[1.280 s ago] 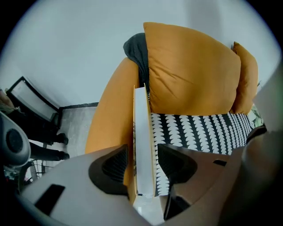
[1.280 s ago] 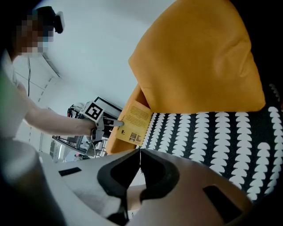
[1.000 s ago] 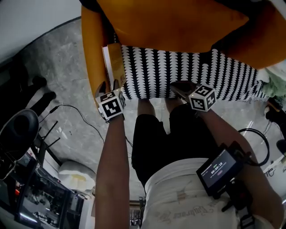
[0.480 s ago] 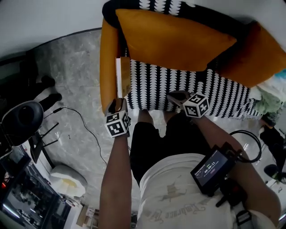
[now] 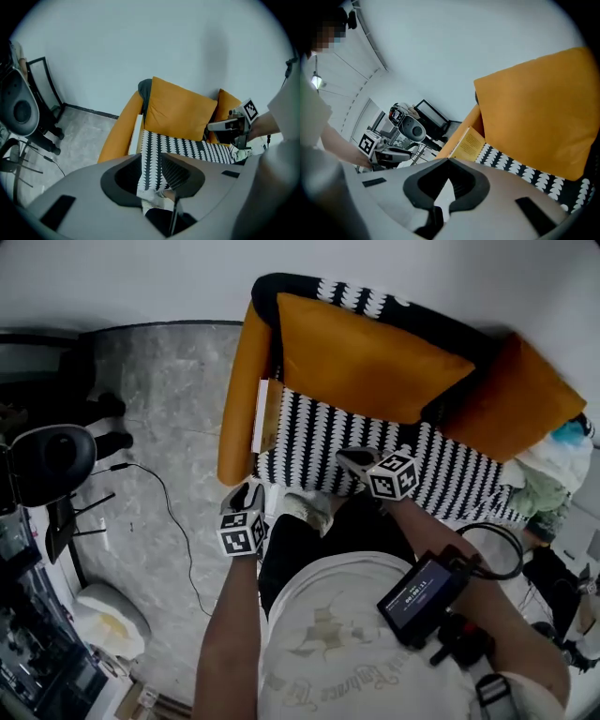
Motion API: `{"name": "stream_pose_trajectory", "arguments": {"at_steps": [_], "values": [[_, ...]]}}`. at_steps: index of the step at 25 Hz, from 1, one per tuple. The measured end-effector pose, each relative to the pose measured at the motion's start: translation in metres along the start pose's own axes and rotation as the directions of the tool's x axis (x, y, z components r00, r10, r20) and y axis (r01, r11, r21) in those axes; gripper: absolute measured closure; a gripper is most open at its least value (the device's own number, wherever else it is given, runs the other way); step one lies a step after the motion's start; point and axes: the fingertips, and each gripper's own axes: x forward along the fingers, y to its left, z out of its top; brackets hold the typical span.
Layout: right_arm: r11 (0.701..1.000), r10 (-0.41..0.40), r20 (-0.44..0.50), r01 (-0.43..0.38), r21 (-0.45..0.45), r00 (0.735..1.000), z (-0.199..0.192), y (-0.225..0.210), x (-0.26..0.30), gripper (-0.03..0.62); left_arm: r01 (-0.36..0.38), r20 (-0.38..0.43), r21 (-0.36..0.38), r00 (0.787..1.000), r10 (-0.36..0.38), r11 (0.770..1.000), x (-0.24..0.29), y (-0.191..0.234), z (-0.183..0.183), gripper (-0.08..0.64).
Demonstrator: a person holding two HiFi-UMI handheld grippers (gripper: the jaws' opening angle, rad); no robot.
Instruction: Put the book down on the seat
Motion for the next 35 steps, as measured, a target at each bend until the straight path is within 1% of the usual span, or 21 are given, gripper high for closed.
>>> {"name": "stream_pose_trajectory", "arguments": {"at_steps": [3, 6, 10, 14, 19, 23, 25, 27, 31, 35], "values": [[1.0, 0.006, 0.02, -0.006, -0.028, 1.0, 0.013, 0.021, 0.002, 0.577, 0.02, 0.021, -0.019, 1.0, -0.02, 1.0, -0.016, 0.002, -0.008, 0.432], [0.998, 0.023, 0.051, -0.021, -0.053, 0.998, 0.023, 0.055, 0.002, 0.577, 0.03, 0.05, -0.049, 0.998, -0.027, 0.998, -0.035, 0.011, -0.019, 0.449], [0.991, 0.027, 0.063, -0.018, -0.136, 0.998, 0.033, 0.095, 0.007, 0.577, 0.039, 0.137, -0.086, 0.99, -0.027, 0.995, -0.06, 0.028, -0.024, 0.478], [0.98, 0.032, 0.086, -0.014, -0.197, 0.996, 0.041, 0.129, 0.008, 0.577, 0.039, 0.216, -0.118, 0.976, -0.012, 0.992, -0.09, 0.046, -0.032, 0.508], [0.974, 0.041, 0.131, -0.01, -0.226, 0.991, 0.045, 0.171, -0.008, 0.577, 0.024, 0.262, -0.174, 0.965, 0.023, 0.984, -0.13, 0.062, -0.063, 0.546], [0.964, 0.08, 0.194, -0.027, -0.264, 0.978, 0.066, 0.203, -0.011, 0.577, 0.032, 0.338, -0.187, 0.941, 0.034, 0.982, -0.157, 0.078, -0.066, 0.548], [0.96, 0.093, 0.214, -0.031, -0.278, 0.972, 0.065, 0.219, -0.018, 0.577, 0.043, 0.363, -0.185, 0.932, 0.027, 0.982, -0.168, 0.075, -0.071, 0.548], [0.952, 0.105, 0.229, -0.031, -0.305, 0.968, 0.061, 0.234, -0.029, 0.577, 0.059, 0.394, -0.167, 0.919, 0.012, 0.984, -0.181, 0.069, -0.072, 0.548], [0.921, 0.145, 0.231, -0.046, -0.386, 0.962, 0.053, 0.27, -0.034, 0.577, 0.09, 0.47, -0.114, 0.882, -0.026, 0.989, -0.207, 0.065, -0.062, 0.548], [0.894, 0.181, 0.221, -0.067, -0.444, 0.958, 0.045, 0.292, -0.035, 0.578, 0.13, 0.513, -0.081, 0.855, -0.07, 0.988, -0.219, 0.06, -0.056, 0.548]]}}
